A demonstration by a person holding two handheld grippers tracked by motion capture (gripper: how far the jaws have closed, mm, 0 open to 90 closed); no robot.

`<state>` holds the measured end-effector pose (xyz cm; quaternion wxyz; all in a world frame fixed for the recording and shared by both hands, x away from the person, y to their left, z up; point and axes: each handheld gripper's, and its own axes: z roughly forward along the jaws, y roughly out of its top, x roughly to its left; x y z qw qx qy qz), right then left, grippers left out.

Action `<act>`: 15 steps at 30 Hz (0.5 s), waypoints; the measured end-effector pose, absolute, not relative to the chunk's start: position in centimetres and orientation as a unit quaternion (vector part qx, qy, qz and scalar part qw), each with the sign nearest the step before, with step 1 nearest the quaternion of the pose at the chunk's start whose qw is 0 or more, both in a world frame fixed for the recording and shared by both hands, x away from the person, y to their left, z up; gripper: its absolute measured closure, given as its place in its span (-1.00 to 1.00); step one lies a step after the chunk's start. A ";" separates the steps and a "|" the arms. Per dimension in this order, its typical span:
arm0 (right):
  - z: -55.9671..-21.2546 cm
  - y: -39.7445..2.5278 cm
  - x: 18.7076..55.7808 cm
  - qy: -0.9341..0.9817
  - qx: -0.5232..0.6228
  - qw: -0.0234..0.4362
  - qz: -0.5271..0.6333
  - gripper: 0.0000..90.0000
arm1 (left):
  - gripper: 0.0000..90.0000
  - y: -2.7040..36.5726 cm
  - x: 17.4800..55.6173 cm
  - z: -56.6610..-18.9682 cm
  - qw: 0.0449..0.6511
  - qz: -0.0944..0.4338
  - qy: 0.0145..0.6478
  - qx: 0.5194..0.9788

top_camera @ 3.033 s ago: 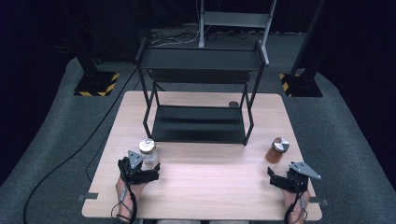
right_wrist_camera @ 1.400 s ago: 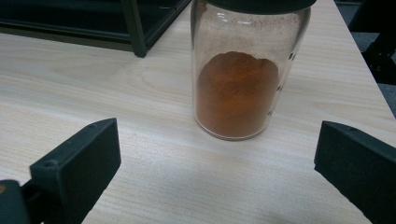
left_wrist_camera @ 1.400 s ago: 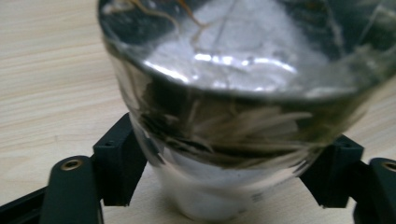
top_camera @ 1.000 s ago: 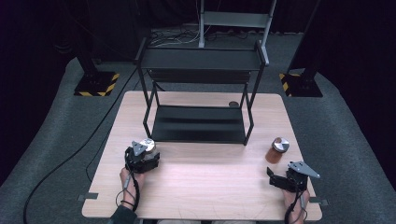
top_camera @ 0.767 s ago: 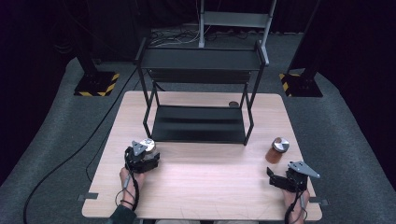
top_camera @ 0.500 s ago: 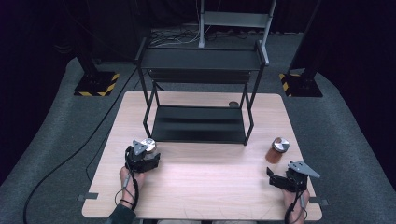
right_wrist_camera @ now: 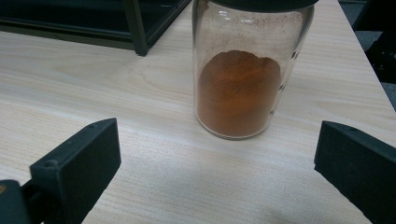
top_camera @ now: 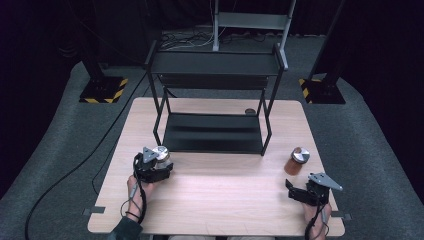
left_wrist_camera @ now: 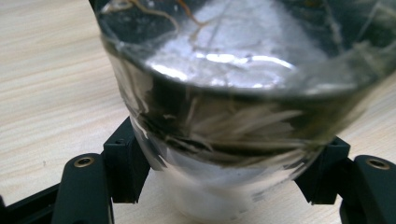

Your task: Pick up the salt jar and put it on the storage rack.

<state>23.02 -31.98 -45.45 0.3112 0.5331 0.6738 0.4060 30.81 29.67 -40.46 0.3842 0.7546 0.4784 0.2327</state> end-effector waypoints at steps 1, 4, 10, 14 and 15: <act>-45.4 -32.0 23.0 0.674 0.533 0.311 0.406 -1.00 | -0.32 29.8 30.9 -40.3 0.386 0.229 0.477 0.756; -45.5 -32.0 23.0 0.674 0.533 0.311 0.406 -1.00 | -0.32 29.9 31.0 -39.9 0.387 0.224 0.473 0.759; -45.5 -32.0 23.0 0.674 0.533 0.311 0.407 -1.00 | -0.32 29.8 31.3 -38.8 0.379 0.221 0.459 0.773; -45.5 -32.0 23.0 0.674 0.532 0.311 0.408 -1.00 | -0.32 29.7 31.5 -38.0 0.373 0.221 0.448 0.782; -45.5 -32.0 23.0 0.674 0.532 0.311 0.408 -1.00 | -0.32 29.7 31.5 -37.8 0.372 0.221 0.445 0.784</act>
